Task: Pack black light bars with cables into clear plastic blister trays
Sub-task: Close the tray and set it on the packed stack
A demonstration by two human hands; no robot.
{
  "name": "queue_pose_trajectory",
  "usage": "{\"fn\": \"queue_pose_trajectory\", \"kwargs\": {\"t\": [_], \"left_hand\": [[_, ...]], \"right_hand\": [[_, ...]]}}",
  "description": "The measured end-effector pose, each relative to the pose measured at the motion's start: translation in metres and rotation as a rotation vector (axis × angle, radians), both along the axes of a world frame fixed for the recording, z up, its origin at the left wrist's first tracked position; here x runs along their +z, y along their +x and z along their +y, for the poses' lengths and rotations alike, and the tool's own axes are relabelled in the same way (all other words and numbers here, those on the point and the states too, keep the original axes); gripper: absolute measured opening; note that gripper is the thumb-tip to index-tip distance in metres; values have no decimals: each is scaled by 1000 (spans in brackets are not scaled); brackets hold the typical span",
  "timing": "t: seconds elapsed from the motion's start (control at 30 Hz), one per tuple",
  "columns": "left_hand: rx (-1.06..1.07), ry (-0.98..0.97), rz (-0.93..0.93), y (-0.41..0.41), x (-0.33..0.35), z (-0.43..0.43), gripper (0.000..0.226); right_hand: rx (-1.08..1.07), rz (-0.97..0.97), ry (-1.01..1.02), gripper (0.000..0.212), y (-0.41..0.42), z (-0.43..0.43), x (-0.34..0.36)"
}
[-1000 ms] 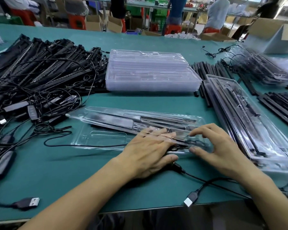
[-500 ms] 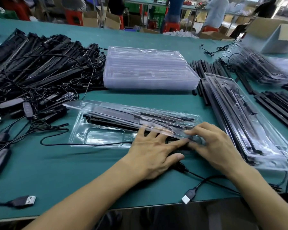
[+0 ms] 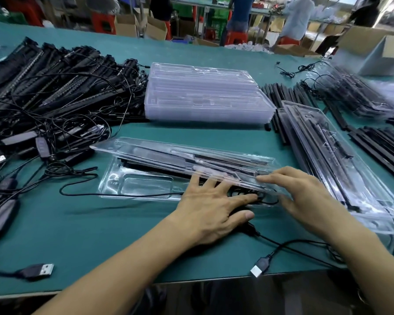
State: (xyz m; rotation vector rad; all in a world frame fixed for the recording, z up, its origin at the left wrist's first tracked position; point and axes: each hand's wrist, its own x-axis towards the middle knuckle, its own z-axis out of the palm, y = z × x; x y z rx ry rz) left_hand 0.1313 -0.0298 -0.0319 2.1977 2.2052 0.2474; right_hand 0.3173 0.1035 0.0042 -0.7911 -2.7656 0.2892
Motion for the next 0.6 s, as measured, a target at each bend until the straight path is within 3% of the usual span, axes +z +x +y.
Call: {"fn": "queue_pose_trajectory", "kwargs": {"t": [0.23,0.43,0.6], "left_hand": [[-7,40,-2,-1,0,0,64],[-5,25,-27,-2,0,0,63],[-9,25,-23,-2,0,-1,63]], "right_hand": [[-86,-39,77,55,6,7,0],[-38,-12,-149,57,10,17,1],[-36,-32,-170,67,9,19,6]]}}
